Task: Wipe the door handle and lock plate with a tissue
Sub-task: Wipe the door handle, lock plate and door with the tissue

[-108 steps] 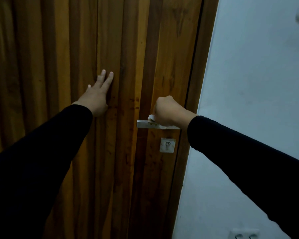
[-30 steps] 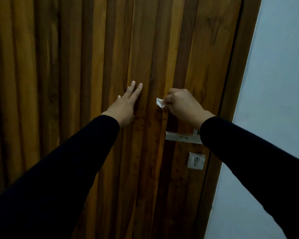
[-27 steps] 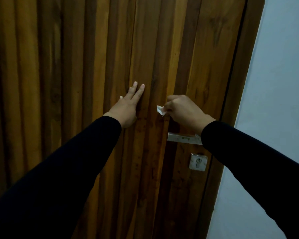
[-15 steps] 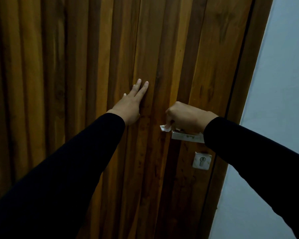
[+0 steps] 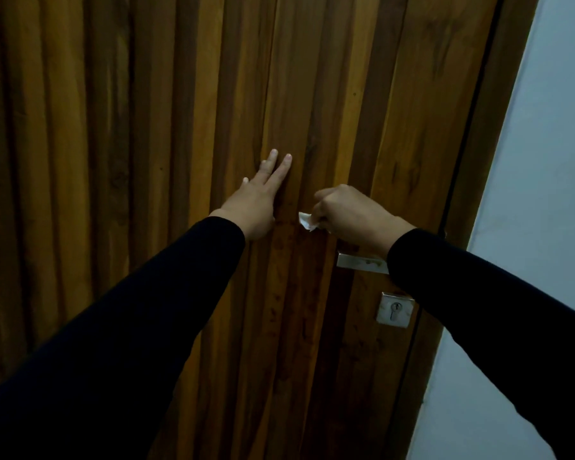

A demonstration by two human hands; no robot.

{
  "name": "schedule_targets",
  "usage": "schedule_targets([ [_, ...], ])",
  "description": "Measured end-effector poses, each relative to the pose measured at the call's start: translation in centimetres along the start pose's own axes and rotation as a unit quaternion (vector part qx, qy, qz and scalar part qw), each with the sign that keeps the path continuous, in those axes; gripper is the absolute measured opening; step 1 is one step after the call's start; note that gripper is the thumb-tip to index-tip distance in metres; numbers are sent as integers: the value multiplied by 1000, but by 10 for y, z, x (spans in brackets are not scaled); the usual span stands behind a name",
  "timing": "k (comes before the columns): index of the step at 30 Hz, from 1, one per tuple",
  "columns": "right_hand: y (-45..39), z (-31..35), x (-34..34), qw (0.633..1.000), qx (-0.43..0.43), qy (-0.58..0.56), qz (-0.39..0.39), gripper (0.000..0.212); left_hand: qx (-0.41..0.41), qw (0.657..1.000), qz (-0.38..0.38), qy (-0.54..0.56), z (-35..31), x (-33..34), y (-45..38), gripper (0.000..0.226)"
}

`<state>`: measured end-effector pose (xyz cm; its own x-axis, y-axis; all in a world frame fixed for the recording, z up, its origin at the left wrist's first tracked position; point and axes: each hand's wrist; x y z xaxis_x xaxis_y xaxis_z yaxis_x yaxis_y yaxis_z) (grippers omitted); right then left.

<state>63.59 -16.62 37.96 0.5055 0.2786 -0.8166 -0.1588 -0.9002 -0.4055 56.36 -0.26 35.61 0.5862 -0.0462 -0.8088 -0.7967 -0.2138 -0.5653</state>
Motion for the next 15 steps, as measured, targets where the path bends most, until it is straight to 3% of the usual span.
schedule_targets([
  [7, -13, 9, -1, 988, 50, -70, 129, 17, 6, 1000, -10, -14, -1, -2, 2, 100],
  [9, -16, 10, -10, 991, 78, -92, 65, 18, 5, 1000, -2, -14, 0, -1, 1, 101],
  [12, -22, 14, -11, 981, 118, -70, -140, 16, 3, 1000, 8, -1, 2, -2, -1, 100],
  [15, -24, 23, -1, 972, 157, -26, -170, 21, 6, 1000, 9, -6, 2, -3, -1, 99],
])
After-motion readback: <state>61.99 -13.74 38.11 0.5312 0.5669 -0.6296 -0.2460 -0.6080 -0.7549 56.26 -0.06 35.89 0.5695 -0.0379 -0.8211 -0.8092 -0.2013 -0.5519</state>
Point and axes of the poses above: each hand's wrist, its own y-axis away from the middle knuckle, its own x-axis out of the palm, z = x × y, and after that the axes turned 4 degrees about -y, right-handed
